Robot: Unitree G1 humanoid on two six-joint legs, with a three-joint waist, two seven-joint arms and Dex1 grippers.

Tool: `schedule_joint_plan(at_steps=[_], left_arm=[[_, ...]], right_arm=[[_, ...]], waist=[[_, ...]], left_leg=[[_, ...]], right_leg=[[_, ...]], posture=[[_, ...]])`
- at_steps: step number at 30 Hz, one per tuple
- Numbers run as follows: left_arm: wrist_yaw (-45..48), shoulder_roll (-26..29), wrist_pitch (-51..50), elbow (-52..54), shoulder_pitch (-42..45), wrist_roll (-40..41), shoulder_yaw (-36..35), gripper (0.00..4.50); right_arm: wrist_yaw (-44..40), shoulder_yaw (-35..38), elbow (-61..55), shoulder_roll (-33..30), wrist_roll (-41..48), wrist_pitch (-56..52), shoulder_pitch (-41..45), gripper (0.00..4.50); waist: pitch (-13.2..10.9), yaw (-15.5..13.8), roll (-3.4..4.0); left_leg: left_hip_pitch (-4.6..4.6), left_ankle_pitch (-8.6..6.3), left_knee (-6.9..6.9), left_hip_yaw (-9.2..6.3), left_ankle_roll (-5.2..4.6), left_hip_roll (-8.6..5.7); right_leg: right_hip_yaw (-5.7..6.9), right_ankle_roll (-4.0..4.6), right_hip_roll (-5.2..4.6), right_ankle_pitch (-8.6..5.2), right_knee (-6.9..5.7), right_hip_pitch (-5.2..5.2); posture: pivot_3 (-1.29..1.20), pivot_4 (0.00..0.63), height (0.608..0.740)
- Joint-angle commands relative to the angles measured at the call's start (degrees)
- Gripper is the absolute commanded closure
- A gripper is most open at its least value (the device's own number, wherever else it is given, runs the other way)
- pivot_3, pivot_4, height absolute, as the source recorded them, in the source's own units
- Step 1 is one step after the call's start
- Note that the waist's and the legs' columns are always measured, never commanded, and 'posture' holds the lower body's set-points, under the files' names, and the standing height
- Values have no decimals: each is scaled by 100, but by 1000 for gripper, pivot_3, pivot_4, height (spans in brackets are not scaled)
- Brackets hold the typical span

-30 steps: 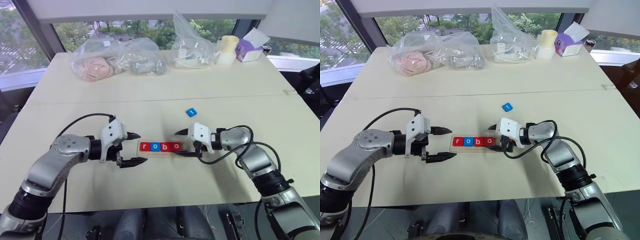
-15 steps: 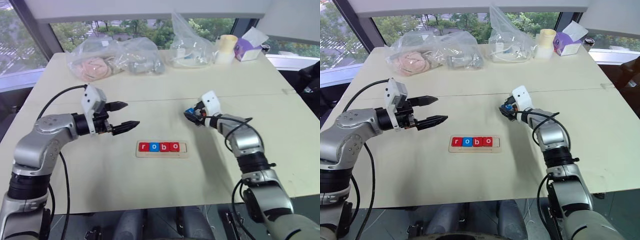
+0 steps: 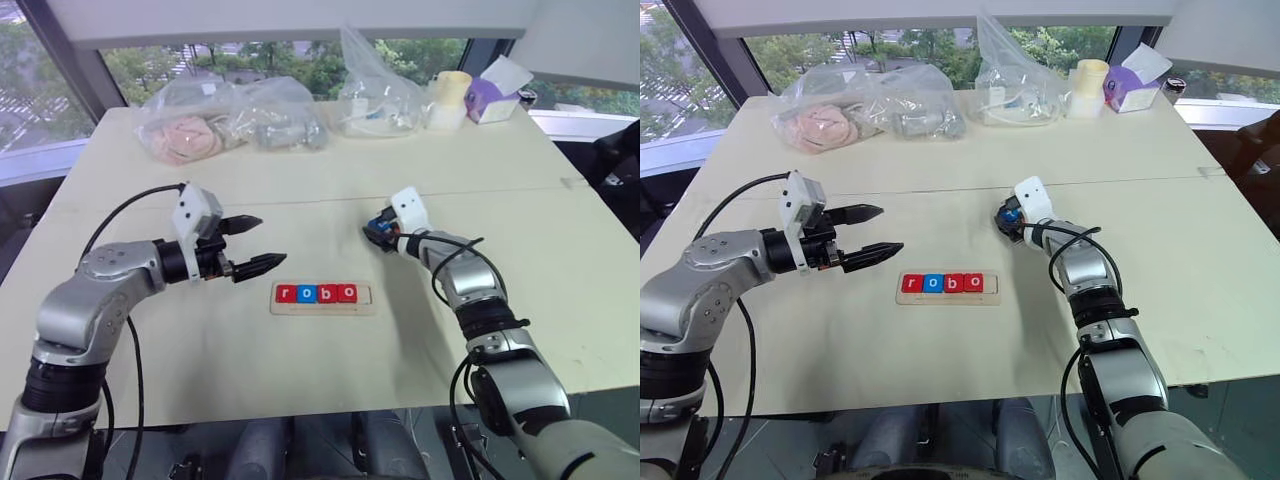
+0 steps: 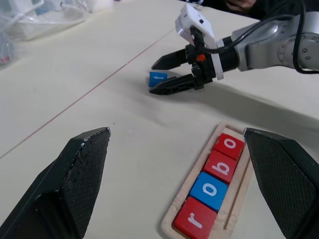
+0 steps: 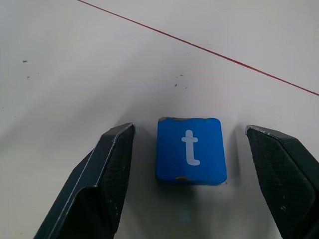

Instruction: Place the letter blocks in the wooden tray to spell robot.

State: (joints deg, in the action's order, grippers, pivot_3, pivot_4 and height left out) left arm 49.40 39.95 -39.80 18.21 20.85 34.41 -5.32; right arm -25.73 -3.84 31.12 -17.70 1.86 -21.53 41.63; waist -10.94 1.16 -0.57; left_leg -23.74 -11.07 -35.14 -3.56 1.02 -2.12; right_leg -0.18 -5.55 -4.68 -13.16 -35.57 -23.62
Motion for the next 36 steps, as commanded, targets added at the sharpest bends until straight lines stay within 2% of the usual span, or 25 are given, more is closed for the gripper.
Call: schedule_joint_plan(at_steps=[1,4,5,10,13,17,20,25,28,36], left_arm=[[-53,40,25,209,30,20,-38,0],[-47,47,39,194,33,16,-25,0],[-40,50,50,182,36,9,-16,0],[67,120,148,256,55,-126,175,0],[231,261,149,505,16,-172,373,0],[443,309,99,786,35,-165,799,0],[519,192,-31,963,290,-101,1128,0],[664,52,-68,810,517,-45,1321,0],[808,-41,16,535,576,-103,1411,0],[1133,8,186,26,548,-237,1419,0]], right_arm=[[57,3,-30,102,-29,-16,47,1756],[141,33,-96,133,-44,-108,45,3186],[161,60,-112,144,-23,-165,46,3286],[551,412,-714,148,144,-609,-40,3282],[1083,887,-1977,224,331,-1508,-392,3282],[2012,1532,-3985,861,556,-2961,-1244,3282],[2326,1488,-5516,1256,600,-3950,-2003,3282],[2681,1387,-7104,1757,604,-5090,-2900,3282],[2866,1568,-7405,2147,568,-5498,-3238,3282],[2688,1451,-7807,2011,687,-6051,-3540,3282]], waist=[[0,4,0],[0,1,0],[0,0,0],[0,-23,1],[-1,-37,1],[1,-40,2],[0,-48,2],[2,-19,8],[4,-17,9],[4,-27,9]], left_leg=[[2,0,0,0,0,0],[3,0,0,0,0,1],[7,0,0,0,0,1],[16,0,0,0,0,5],[13,0,3,-1,0,6],[8,-1,20,-6,0,9],[7,-1,22,-8,0,10],[5,-1,10,-4,1,12],[5,-2,17,-7,2,16],[-62,-1,15,-3,0,14]], right_leg=[[0,0,0,0,0,1],[0,0,0,0,-1,2],[0,0,0,0,0,6],[-1,1,-1,0,0,17],[-2,1,-4,-1,3,14],[-11,1,-5,-2,7,2],[-10,2,-4,-4,6,0],[-25,3,-6,-2,5,-7],[-23,2,-4,-4,10,-10],[-24,3,-4,-1,8,-76]], posture=[[0,150,740],[0,150,740],[0,150,740],[0,150,740],[0,150,740],[0,150,740],[0,150,740],[0,150,740],[0,150,740],[0,150,740]])
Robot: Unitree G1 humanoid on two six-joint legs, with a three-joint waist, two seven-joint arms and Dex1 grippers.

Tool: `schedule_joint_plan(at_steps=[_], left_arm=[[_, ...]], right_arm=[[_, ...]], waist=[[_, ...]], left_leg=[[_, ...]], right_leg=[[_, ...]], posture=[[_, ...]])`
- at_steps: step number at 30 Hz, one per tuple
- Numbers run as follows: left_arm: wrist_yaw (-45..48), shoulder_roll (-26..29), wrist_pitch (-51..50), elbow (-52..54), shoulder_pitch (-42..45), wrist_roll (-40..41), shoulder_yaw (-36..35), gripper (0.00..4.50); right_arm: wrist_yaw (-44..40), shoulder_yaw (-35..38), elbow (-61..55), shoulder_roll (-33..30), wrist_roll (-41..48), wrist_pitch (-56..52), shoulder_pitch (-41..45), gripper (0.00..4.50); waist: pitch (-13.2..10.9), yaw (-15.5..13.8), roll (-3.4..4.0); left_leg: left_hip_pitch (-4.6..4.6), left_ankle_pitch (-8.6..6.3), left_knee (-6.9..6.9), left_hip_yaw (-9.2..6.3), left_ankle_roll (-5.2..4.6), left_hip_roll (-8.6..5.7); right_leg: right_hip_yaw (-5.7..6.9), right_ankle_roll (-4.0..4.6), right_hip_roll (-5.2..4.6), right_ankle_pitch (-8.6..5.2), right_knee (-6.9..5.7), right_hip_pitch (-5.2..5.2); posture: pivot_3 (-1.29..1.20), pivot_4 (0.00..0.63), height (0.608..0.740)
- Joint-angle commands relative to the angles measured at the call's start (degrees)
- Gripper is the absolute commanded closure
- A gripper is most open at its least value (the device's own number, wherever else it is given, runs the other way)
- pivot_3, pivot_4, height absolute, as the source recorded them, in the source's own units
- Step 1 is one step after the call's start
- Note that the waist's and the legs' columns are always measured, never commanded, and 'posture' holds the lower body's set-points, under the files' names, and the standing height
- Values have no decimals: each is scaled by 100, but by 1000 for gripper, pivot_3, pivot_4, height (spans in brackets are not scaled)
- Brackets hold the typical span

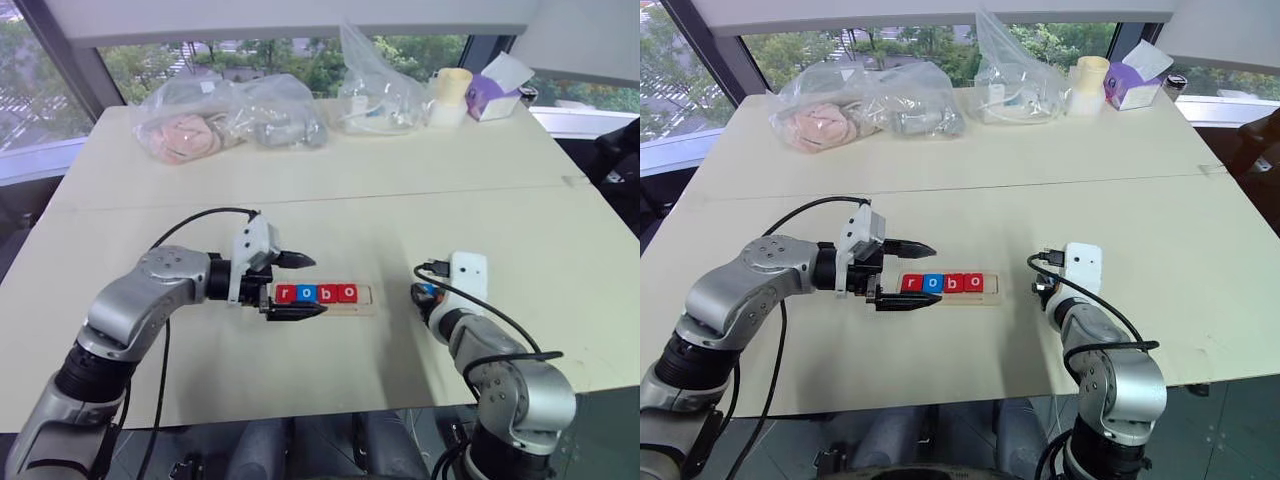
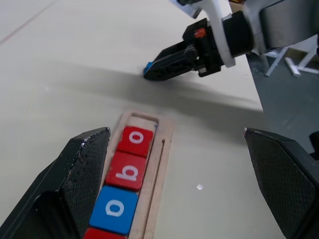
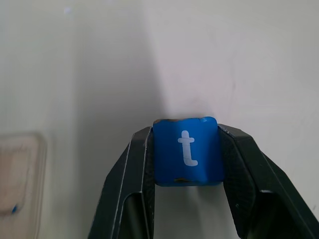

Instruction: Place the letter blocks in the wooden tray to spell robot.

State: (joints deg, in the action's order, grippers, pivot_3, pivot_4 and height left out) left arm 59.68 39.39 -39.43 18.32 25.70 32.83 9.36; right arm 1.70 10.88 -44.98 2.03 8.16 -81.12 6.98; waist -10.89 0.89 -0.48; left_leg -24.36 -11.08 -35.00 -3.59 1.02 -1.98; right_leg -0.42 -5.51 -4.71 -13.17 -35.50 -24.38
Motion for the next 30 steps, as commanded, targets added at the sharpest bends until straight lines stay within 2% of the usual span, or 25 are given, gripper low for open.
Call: schedule_joint_plan(at_steps=[1,2,4,6,7,11,15,17,19,22,25,30], left_arm=[[120,68,166,1,53,-98,-45,0],[126,65,172,-5,47,-109,-49,0],[102,65,145,28,-1,-109,-97,0],[82,74,121,50,-38,-104,-146,0],[81,101,117,43,-56,-98,-191,0],[129,224,72,20,-107,28,-415,0],[219,399,-27,93,-161,177,-647,0],[212,463,-100,94,-205,266,-755,0],[209,546,-114,104,-259,273,-807,0],[233,644,-130,111,-314,292,-880,0],[273,717,-152,115,-343,329,-932,0],[508,1103,-441,381,-472,519,-946,0]], right_arm=[[-46,-1,-180,55,47,-82,-64,2782],[-71,18,-159,82,68,-46,-41,2217],[-114,-74,-119,-49,59,-55,14,1392],[-158,-98,-86,-186,50,-27,47,208],[-289,85,-57,-236,136,71,147,91],[-1167,218,171,-1387,374,1008,289,91],[-2764,285,947,-2868,831,2062,146,91],[-3916,130,1358,-3620,1017,3019,-55,91],[-4894,180,1872,-4112,1251,3846,-154,91],[-5899,59,2630,-4657,1228,4988,-202,91],[-6347,-110,3203,-4887,1119,5722,-101,91],[-7232,-864,4330,-5292,624,6891,449,91]], waist=[[0,0,0],[0,0,0],[0,2,0],[0,4,0],[0,3,0],[-2,-9,-1],[-3,-3,-3],[-3,-9,-4],[-4,-7,-6],[-5,-4,-8],[-6,-10,-11],[-8,4,-12]], left_leg=[[-2,0,0,1,0,0],[-2,0,0,2,0,-1],[-2,0,-3,3,0,-1],[-2,0,-5,3,0,0],[-2,0,-6,2,0,0],[-6,0,-11,6,0,-5],[-6,-1,-6,13,-2,-5],[-6,-2,-5,19,-4,-5],[-6,-3,-5,19,-6,-4],[-5,-3,-14,20,-7,-2],[-3,-3,-23,19,-7,0],[-3,-3,-24,21,-6,-1]], right_leg=[[0,-1,0,0,0,-2],[0,-1,0,0,1,-2],[0,-1,0,1,0,-1],[0,-1,0,1,0,0],[0,-1,0,1,0,0],[0,-2,-8,1,5,2],[2,-3,-6,0,16,6],[7,-6,-4,-2,16,8],[9,-8,-2,-3,16,10],[10,-9,1,-2,14,15],[11,-12,1,-2,12,22],[9,-7,-1,1,11,20]], posture=[[0,150,740],[0,150,740],[0,150,740],[0,150,740],[0,150,740],[0,150,740],[0,150,740],[0,150,740],[0,150,740],[0,150,740],[0,150,740],[0,150,740]])
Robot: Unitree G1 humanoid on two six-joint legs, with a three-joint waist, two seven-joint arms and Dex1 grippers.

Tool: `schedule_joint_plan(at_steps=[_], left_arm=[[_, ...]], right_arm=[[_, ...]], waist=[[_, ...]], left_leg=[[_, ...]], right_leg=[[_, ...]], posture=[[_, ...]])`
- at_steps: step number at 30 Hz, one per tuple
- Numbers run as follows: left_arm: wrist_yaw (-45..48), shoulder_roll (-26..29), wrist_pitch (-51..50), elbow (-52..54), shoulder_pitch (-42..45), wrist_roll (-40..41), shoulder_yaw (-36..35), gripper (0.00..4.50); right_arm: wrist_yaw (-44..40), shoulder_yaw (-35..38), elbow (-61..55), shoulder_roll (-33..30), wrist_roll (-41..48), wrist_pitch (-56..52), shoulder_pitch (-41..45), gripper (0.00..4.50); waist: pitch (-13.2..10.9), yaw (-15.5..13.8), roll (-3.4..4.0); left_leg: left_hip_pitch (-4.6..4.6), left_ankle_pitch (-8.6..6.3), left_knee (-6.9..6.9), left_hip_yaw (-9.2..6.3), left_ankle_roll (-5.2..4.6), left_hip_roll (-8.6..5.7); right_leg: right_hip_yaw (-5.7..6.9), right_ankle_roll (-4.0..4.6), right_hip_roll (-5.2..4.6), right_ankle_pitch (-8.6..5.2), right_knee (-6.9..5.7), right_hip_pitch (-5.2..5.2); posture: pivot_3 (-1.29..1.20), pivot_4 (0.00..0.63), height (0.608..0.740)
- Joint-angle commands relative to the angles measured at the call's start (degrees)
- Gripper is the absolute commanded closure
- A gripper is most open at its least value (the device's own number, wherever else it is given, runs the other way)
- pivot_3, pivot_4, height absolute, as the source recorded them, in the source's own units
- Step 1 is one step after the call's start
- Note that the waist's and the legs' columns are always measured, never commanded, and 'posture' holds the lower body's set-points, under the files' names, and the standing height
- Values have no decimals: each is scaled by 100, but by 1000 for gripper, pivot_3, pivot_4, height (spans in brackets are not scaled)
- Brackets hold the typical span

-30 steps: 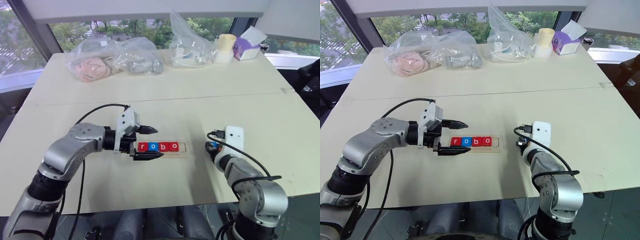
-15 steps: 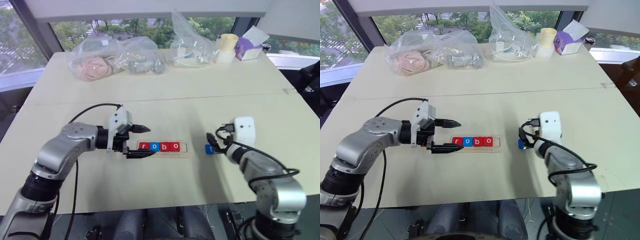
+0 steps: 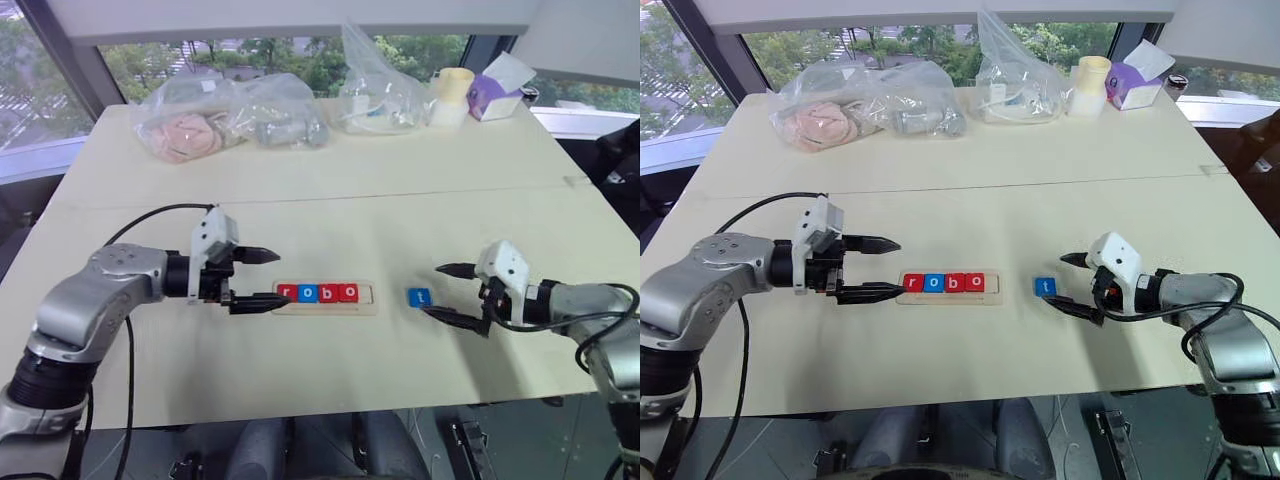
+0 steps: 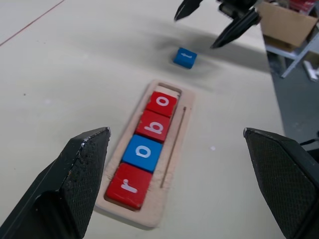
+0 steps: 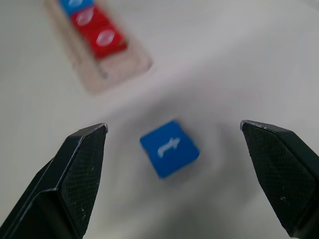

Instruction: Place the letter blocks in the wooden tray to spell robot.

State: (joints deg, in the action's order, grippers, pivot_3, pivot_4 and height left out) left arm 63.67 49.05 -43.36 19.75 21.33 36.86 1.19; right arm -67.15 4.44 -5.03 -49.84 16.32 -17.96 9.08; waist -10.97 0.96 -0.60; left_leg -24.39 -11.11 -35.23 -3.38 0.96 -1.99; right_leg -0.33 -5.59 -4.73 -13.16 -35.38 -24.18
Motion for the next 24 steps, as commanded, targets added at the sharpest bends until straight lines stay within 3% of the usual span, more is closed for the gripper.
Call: schedule_joint_plan(at_steps=[1,8,11,16,24], left_arm=[[84,145,-63,256,-51,144,-153,0],[-150,136,-169,406,-148,241,-286,0],[-197,164,-136,458,-240,198,-269,0],[-220,189,-110,457,-275,179,-283,0],[-188,193,15,369,-264,41,-119,0]], right_arm=[[-405,-330,516,-99,-279,774,323,91],[-547,-830,1638,117,-689,1598,875,91],[-674,-870,1959,152,-688,1832,977,924],[-745,-873,1842,179,-602,1732,1021,3379],[-528,-897,750,434,-215,514,1353,3386]], waist=[[0,-14,0],[-1,-29,-1],[0,-28,-1],[0,-31,-2],[-1,-17,-1]], left_leg=[[1,0,2,0,0,0],[-1,0,-2,-2,1,-2],[1,0,-2,-2,1,-3],[5,1,-5,-2,1,-3],[7,1,-4,-7,2,0]], right_leg=[[0,0,0,0,0,0],[-1,0,-1,1,-1,1],[-4,-1,-2,2,-2,3],[-4,-1,-1,3,-10,5],[-13,0,1,4,-21,-6]], posture=[[0,150,740],[0,150,740],[0,150,740],[0,150,740],[0,150,740]])
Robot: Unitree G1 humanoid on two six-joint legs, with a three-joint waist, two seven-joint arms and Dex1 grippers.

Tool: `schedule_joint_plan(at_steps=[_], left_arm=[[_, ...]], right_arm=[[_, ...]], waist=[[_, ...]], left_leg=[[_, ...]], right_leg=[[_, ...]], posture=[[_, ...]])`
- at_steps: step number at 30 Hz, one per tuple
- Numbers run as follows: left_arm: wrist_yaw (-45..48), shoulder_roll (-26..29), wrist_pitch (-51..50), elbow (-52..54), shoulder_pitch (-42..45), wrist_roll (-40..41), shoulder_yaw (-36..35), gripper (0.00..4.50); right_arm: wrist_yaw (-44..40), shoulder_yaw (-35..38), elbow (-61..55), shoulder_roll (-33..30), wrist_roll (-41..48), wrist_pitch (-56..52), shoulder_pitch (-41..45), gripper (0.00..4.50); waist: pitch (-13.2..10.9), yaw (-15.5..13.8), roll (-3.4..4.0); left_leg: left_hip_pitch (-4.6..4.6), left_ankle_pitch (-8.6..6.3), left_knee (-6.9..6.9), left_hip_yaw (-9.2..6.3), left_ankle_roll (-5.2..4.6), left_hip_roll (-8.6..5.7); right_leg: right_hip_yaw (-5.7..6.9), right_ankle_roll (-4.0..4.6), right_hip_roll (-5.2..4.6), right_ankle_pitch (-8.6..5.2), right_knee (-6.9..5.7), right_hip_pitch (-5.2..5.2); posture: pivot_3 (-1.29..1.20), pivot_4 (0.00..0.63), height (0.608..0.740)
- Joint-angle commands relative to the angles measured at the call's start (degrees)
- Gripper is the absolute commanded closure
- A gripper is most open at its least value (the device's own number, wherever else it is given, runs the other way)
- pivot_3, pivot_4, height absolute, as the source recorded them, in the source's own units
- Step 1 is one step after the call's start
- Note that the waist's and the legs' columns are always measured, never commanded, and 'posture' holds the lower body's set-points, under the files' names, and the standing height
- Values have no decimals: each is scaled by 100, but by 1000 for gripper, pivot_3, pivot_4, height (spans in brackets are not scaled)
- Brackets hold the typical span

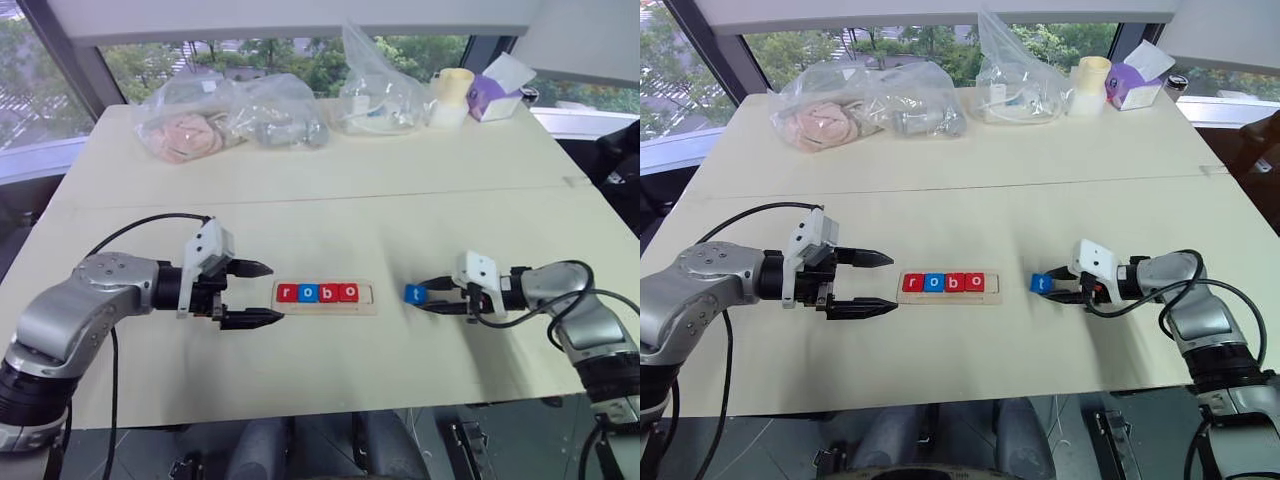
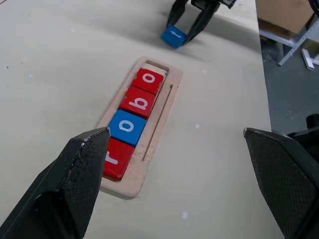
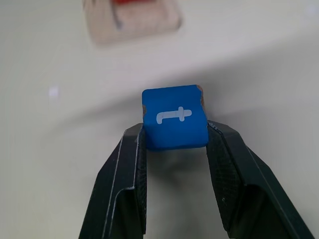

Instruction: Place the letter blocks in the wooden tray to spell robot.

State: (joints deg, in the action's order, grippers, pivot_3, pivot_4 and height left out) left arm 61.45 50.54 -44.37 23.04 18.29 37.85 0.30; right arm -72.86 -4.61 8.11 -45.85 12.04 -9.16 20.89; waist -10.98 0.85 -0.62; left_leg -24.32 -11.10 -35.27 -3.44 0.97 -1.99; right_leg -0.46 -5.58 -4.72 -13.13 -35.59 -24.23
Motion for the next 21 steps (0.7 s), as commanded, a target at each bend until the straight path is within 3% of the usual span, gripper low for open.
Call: schedule_joint_plan(at_steps=[1,11,21], left_arm=[[26,22,124,28,61,-75,-4,0],[-95,-179,121,39,98,-162,115,0],[-218,-272,84,151,-27,-194,76,0]], right_arm=[[56,-28,-680,49,214,-472,190,3386],[176,-871,-575,344,-469,-452,808,3386],[145,-1167,-257,558,-696,-260,1035,3386]], waist=[[0,-14,0],[1,-16,-1],[1,-14,-1]], left_leg=[[0,0,0,1,0,0],[-2,0,-4,3,0,-4],[-1,0,-4,5,0,-4]], right_leg=[[-1,0,0,0,-1,-1],[0,-1,-2,0,1,1],[0,-2,0,1,-2,1]], posture=[[0,150,740],[0,150,740],[0,150,740]])
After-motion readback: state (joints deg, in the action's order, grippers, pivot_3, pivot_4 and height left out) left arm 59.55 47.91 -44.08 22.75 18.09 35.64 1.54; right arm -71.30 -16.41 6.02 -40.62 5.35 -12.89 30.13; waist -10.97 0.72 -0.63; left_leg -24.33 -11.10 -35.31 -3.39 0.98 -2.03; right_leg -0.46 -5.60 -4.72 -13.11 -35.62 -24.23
